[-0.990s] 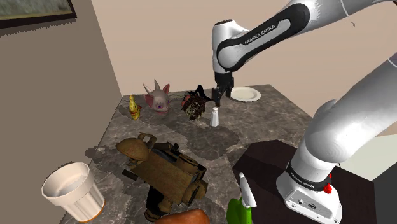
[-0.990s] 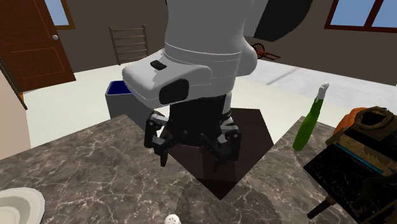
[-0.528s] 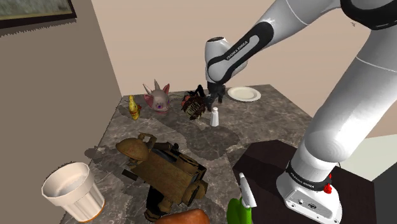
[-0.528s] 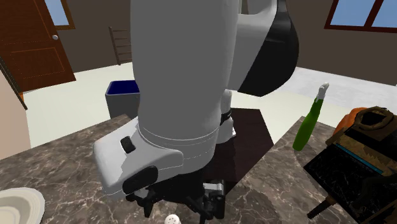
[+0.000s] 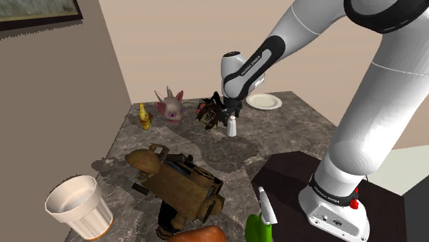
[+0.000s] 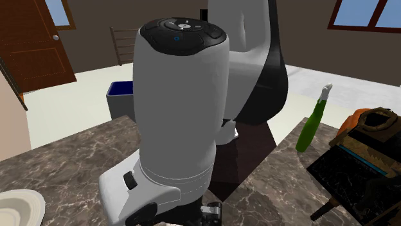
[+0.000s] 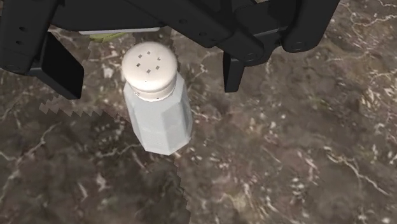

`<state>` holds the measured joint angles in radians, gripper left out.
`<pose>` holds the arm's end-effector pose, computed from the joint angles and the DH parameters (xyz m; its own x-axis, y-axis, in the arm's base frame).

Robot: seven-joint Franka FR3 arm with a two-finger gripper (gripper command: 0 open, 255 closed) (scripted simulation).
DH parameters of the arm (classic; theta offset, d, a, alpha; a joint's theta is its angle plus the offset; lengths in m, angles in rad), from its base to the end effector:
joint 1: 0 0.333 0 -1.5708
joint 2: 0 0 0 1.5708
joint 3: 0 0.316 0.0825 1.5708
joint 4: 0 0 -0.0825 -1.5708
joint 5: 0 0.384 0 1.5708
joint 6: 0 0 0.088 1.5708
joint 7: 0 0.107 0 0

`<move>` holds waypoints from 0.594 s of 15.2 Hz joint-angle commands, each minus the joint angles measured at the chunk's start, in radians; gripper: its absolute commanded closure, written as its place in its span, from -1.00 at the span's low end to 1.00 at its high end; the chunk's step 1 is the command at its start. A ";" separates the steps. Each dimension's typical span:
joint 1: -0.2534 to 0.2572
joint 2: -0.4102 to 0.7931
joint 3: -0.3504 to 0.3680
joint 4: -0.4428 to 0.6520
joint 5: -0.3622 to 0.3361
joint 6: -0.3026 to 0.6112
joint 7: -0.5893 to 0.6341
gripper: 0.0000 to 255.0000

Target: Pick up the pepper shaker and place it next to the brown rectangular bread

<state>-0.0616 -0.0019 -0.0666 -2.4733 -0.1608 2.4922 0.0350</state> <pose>0.4714 -0.0599 0.2943 0.9992 -0.0351 0.0179 -0.0367 -0.9944 0.0988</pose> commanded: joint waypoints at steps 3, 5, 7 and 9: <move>-0.001 0.005 -0.001 -0.004 -0.001 0.010 0.001 -1.00; -0.001 0.005 -0.001 -0.004 -0.001 0.010 0.001 -1.00; -0.001 0.005 -0.001 -0.004 -0.001 0.010 0.001 -1.00; -0.001 0.005 -0.001 -0.004 -0.001 0.010 0.001 1.00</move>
<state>-0.0621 0.0025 -0.0671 -2.4774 -0.1622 2.5019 0.0360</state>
